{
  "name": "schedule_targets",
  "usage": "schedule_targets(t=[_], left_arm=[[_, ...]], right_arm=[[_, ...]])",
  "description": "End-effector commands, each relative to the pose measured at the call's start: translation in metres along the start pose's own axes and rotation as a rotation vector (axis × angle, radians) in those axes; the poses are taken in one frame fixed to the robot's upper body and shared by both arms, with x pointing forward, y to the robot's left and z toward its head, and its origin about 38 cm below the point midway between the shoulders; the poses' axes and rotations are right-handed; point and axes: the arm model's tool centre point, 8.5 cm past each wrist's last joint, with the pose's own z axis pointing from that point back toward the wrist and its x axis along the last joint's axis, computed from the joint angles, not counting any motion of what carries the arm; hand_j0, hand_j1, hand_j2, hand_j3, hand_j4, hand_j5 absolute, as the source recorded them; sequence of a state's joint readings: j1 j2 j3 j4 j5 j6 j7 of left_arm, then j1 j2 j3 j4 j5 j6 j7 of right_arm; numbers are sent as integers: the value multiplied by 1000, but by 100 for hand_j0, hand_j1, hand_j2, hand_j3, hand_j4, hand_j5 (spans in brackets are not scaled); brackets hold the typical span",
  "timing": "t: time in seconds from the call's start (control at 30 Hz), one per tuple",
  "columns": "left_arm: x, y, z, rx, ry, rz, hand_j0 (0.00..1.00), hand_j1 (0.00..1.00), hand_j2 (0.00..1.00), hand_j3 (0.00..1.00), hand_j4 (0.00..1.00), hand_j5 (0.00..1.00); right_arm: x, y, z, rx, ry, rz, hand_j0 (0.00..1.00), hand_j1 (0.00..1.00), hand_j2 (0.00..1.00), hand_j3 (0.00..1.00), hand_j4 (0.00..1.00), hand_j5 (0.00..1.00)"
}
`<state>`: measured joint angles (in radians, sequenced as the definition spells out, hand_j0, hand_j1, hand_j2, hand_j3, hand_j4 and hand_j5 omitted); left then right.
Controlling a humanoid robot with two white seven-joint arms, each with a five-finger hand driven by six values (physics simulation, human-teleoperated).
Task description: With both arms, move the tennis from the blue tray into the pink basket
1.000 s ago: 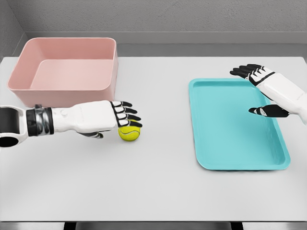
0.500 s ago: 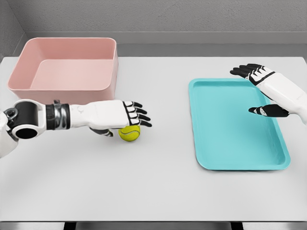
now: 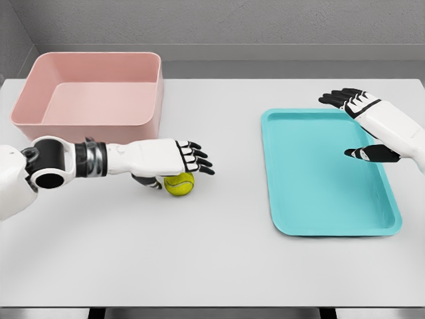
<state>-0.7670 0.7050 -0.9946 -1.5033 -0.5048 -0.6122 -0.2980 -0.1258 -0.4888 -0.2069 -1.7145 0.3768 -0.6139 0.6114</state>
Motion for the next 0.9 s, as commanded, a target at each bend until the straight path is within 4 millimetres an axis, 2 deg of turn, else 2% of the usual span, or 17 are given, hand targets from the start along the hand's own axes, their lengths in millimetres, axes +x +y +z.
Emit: schedule_targets(t=[0.0, 0.43, 0.63, 0.87], left_arm=[[-1, -3, -1, -4, 2, 13, 100, 100, 100, 100, 100, 100], [1, -11, -3, -22, -5, 24, 100, 100, 100, 100, 100, 100], [2, -15, -4, -45, -7, 21, 72, 72, 72, 72, 72, 72], [0, -22, -3, -76, -1, 32, 57, 57, 57, 57, 57, 57]], right_arm=[[0, 0, 0, -4, 0, -7, 100, 100, 100, 100, 100, 100], [0, -1, 0, -5, -2, -5, 100, 100, 100, 100, 100, 100], [0, -1, 0, -5, -2, -5, 100, 100, 100, 100, 100, 100], [1, -1, 0, -6, -3, -4, 100, 100, 100, 100, 100, 100]])
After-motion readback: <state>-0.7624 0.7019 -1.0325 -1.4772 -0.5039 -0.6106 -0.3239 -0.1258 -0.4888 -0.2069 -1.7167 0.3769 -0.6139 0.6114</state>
